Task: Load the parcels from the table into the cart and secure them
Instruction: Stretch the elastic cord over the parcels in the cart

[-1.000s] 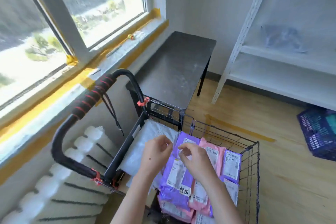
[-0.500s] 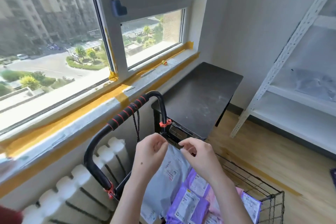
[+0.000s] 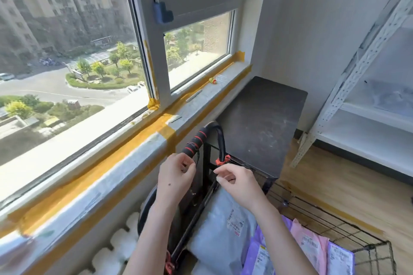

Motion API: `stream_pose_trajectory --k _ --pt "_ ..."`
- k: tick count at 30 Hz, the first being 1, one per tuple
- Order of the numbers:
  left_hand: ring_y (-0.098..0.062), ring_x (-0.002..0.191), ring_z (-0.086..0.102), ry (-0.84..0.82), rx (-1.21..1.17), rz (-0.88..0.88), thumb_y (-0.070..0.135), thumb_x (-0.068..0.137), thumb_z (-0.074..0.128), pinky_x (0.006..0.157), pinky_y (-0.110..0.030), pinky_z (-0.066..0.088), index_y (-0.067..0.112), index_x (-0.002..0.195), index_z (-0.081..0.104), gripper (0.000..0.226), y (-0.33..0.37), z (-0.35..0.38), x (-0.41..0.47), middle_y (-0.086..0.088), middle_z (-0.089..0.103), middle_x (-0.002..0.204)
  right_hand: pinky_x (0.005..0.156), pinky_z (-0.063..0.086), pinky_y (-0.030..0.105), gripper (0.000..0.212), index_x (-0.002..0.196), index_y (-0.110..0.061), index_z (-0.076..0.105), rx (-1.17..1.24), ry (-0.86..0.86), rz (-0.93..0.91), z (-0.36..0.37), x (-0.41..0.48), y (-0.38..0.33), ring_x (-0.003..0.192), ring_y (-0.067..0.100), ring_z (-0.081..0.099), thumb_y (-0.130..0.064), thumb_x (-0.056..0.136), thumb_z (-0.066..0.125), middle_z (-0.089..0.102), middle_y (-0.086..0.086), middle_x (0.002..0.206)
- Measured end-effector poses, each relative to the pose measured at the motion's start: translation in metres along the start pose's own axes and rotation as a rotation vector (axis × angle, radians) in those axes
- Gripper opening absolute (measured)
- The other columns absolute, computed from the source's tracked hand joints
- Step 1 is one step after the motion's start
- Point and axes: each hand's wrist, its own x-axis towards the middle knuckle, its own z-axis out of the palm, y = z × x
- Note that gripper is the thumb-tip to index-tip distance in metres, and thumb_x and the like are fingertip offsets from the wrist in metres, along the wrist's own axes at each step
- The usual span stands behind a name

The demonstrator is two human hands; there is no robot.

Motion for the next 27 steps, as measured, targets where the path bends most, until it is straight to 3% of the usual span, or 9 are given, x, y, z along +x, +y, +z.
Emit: stream_pose_trajectory --k 4,8,11,13,15,18,21,27 --pt "-0.013 0.084 0.058 -0.046 0.03 0.019 0.012 0.082 0.063 0.075 -0.028 0.046 0.019 0.083 0.068 0.009 -0.028 -0.008 0.042 0.003 0.064 0.089 0.092 0.045 0.016 0.029 0.118 -0.019 0.066 0.007 -0.011 0.072 0.03 0.04 -0.007 0.097 0.006 0.063 -0.012 0.09 0.061 0.067 -0.006 0.111" --pt "-0.017 0.116 0.056 -0.232 -0.023 -0.011 0.008 0.095 0.048 0.101 -0.032 0.044 0.016 0.12 0.061 0.03 -0.044 0.001 0.079 0.0 0.062 0.123 0.106 0.041 0.029 0.047 0.14 -0.014 0.048 0.05 -0.007 0.197 0.054 0.077 -0.008 0.117 0.014 0.057 -0.01 0.094 0.055 0.057 0.0 0.133" --pt "-0.017 0.124 0.051 -0.414 -0.1 -0.062 0.005 0.098 0.038 0.103 -0.029 0.04 0.017 0.135 0.049 0.04 -0.051 0.011 0.098 -0.001 0.056 0.133 0.106 0.042 0.032 0.048 0.141 -0.009 0.045 0.131 0.026 0.301 0.068 0.098 -0.004 0.118 0.018 0.057 -0.008 0.094 0.053 0.058 0.006 0.132" --pt "-0.019 0.118 0.055 -0.526 -0.18 -0.129 0.008 0.099 0.039 0.1 -0.034 0.047 0.02 0.137 0.046 0.04 -0.057 0.016 0.106 -0.002 0.057 0.129 0.098 0.045 0.031 0.039 0.131 -0.01 0.052 0.119 0.051 0.335 0.075 0.105 -0.001 0.107 0.017 0.061 -0.012 0.093 0.054 0.066 0.003 0.115" --pt "-0.019 0.106 0.061 -0.61 -0.217 -0.194 0.015 0.1 0.042 0.092 -0.037 0.051 0.024 0.134 0.045 0.035 -0.063 0.021 0.11 -0.002 0.06 0.12 0.081 0.043 0.024 0.025 0.117 -0.01 0.059 0.091 0.051 0.341 0.077 0.106 -0.005 0.092 0.014 0.06 -0.013 0.093 0.053 0.067 0.0 0.099" --pt "-0.018 0.098 0.063 -0.625 -0.281 -0.274 0.026 0.099 0.047 0.091 -0.038 0.051 0.023 0.121 0.051 0.022 -0.073 0.027 0.11 -0.003 0.061 0.111 0.068 0.038 0.017 0.009 0.092 -0.016 0.065 0.034 0.074 0.317 0.075 0.102 -0.009 0.078 0.009 0.058 -0.011 0.089 0.058 0.066 -0.004 0.085" --pt "-0.016 0.085 0.058 -0.586 -0.281 -0.301 0.03 0.1 0.046 0.085 -0.037 0.048 0.019 0.095 0.055 0.016 -0.078 0.028 0.107 -0.004 0.062 0.098 0.064 0.039 0.019 0.023 0.068 -0.022 0.057 -0.025 0.093 0.288 0.071 0.098 -0.011 0.06 0.005 0.054 -0.011 0.088 0.06 0.066 -0.002 0.072" --pt "-0.019 0.076 0.049 -0.38 -0.217 -0.171 0.031 0.101 0.04 0.068 -0.033 0.036 0.012 0.082 0.052 0.03 -0.058 0.006 0.109 -0.003 0.053 0.078 0.068 0.048 0.022 0.018 0.078 -0.025 0.057 -0.032 0.164 0.201 0.044 0.085 -0.027 0.067 0.014 0.066 -0.015 0.094 0.058 0.063 -0.005 0.072"
